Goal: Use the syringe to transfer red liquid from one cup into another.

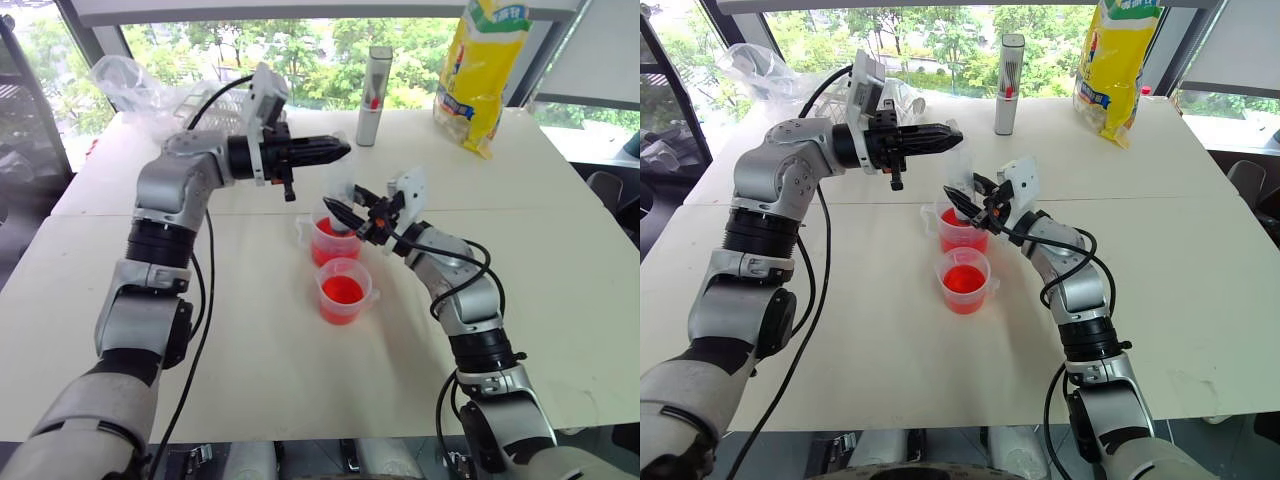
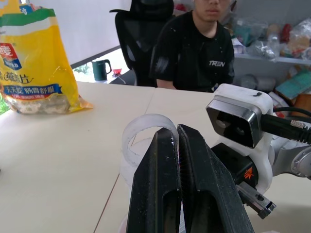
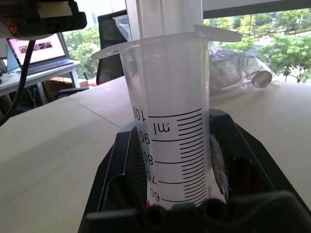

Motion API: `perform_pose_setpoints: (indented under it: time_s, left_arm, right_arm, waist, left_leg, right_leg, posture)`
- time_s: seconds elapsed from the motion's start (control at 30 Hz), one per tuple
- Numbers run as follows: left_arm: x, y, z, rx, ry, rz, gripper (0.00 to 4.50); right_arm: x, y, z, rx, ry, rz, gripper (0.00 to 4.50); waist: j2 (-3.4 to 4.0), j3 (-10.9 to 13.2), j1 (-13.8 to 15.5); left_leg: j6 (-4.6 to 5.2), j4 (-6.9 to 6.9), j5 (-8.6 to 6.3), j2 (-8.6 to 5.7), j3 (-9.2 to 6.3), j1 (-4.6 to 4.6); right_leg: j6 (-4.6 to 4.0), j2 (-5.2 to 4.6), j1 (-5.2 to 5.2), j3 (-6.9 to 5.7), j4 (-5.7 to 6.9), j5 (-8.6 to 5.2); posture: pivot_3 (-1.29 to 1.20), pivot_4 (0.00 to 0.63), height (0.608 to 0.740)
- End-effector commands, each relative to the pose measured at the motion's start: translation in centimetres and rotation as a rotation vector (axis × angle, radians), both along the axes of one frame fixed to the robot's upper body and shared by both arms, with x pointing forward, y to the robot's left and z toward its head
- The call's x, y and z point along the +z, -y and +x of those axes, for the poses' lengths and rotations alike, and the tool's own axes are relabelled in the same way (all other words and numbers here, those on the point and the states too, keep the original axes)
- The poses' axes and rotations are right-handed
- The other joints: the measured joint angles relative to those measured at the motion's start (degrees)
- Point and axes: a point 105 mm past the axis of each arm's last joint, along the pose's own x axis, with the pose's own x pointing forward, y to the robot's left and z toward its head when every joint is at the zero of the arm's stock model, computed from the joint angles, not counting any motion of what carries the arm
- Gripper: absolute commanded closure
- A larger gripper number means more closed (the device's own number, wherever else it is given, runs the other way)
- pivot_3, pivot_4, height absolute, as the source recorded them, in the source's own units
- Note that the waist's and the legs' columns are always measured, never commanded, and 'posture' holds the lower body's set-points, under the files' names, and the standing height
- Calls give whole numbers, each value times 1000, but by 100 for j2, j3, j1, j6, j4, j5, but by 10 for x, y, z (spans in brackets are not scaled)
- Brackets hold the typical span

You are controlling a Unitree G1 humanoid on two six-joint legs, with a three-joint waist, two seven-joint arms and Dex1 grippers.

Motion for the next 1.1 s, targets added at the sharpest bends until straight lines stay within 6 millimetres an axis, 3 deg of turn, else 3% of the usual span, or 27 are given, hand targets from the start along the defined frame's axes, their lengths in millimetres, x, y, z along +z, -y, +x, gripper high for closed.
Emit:
perform_pose_setpoints:
  time_s: [0.03,0.33,0.43,0.63,0.67,0.7,0.83,1.1]
  left_arm:
    - [49,-5,-7,22,172,-80,4476]
    - [46,-4,-8,16,155,-74,4476]
    - [43,-4,-8,12,132,-69,3615]
    - [36,-9,-9,20,118,-48,1029]
    - [34,-11,-9,23,117,-42,417]
    - [33,-12,-9,26,117,-39,127]
    - [30,-22,-8,61,111,-35,53]
    - [24,-63,-12,184,83,-28,53]
  right_arm:
    - [-9,-17,-13,100,-13,-49,3113]
    - [-7,-18,-13,104,-10,-50,3113]
    - [-6,-18,-13,104,-9,-49,3113]
    - [6,-18,-14,107,26,-30,3113]
    - [9,-18,-14,107,32,-24,3113]
    - [12,-17,-14,106,38,-19,3113]
    - [23,-16,-13,100,65,3,3113]
    - [37,-14,-10,83,108,31,3113]
  waist:
    - [0,0,0]
    - [0,0,0]
    - [0,0,-2]
    - [0,0,-2]
    - [0,0,-1]
    - [0,0,-2]
    - [0,0,-8]
    - [1,0,-2]
  left_leg:
    - [0,0,0,0,0,0]
    - [0,0,0,0,0,0]
    - [0,0,0,0,0,0]
    - [0,1,0,0,0,-1]
    - [0,0,0,0,0,-1]
    - [0,0,0,0,-1,0]
    - [0,0,0,1,0,1]
    - [0,0,0,4,-2,2]
  right_leg:
    - [0,0,0,0,0,0]
    - [0,0,0,0,0,0]
    - [0,0,0,0,0,0]
    - [0,0,0,0,0,0]
    - [0,0,0,0,0,0]
    - [0,0,0,0,1,0]
    - [0,0,0,0,2,0]
    - [0,-1,0,0,4,0]
  posture:
    - [0,150,740]
    - [0,150,740]
    - [0,150,740]
    - [0,150,740]
    - [0,150,740]
    - [0,150,740]
    - [0,150,740]
    - [0,150,740]
